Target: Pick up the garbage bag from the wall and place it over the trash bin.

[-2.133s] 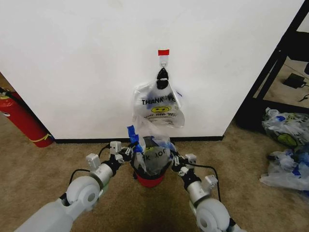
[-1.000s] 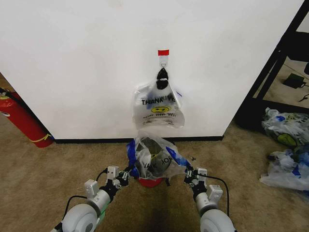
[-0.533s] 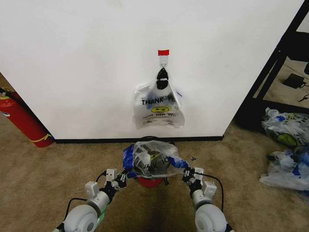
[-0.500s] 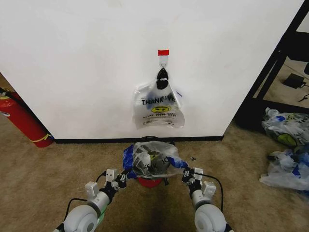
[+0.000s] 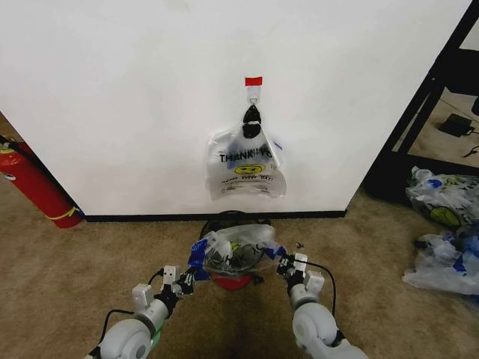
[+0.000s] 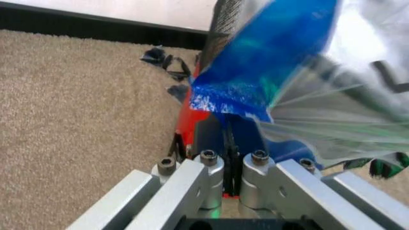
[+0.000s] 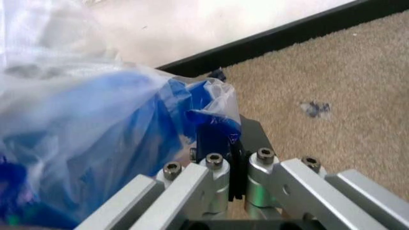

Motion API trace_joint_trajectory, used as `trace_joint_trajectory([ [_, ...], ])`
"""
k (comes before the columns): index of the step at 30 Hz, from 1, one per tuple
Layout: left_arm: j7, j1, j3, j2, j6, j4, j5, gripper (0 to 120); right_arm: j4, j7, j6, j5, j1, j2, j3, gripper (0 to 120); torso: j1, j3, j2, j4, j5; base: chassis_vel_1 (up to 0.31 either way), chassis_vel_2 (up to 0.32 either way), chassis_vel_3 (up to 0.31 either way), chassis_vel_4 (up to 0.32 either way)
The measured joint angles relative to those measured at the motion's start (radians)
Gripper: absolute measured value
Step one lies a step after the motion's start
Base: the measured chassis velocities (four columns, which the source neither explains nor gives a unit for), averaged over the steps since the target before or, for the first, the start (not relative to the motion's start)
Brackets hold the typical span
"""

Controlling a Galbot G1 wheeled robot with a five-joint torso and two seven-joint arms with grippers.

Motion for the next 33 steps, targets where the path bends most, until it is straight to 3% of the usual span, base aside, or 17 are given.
trace_joint_trajectory([
  [8, 0.0, -0.045, 0.021, -0.017, 0.005, 0.059, 0.0, 0, -0.046, -0.01, -0.011, 0.01, 0.06, 0.007, -0.007, 0, 0.0, 0.0, 0.0, 0.0001, 0.0, 0.0, 0.0, 0.0, 0.0],
  [20, 0.012, -0.052, 0.036, -0.014, 0.011, 0.074, 0.008, 0, -0.104, -0.05, -0.014, -0.001, 0.094, -0.002, -0.027, 0, 0.0, 0.0, 0.0, 0.0, 0.0001, 0.0, 0.0, 0.0, 0.0],
  [25, 0.006, -0.027, 0.02, -0.003, 0.02, 0.041, 0.017, 13, -0.08, -0.079, -0.006, -0.01, 0.07, -0.016, -0.023, 0, 0.0, 0.0, 0.0, 0.0001, 0.0002, 0.0, 0.0, 0.0, 0.0],
  [29, 0.001, -0.001, 0.003, 0.01, 0.022, 0.004, 0.041, 26, -0.048, -0.115, 0.017, -0.039, 0.034, -0.04, -0.02, 10, 0.0, 0.0, 0.0, 0.0001, 0.0002, 0.0, 0.0, 0.0, 0.0],
  [33, -0.003, 0.042, -0.024, 0.035, 0.022, -0.061, 0.072, 45, 0.009, -0.139, 0.046, -0.078, -0.021, -0.075, -0.009, 27, 0.0, 0.0, 0.0, -0.0001, 0.0002, 0.0, 0.0, 0.0, 0.0],
])
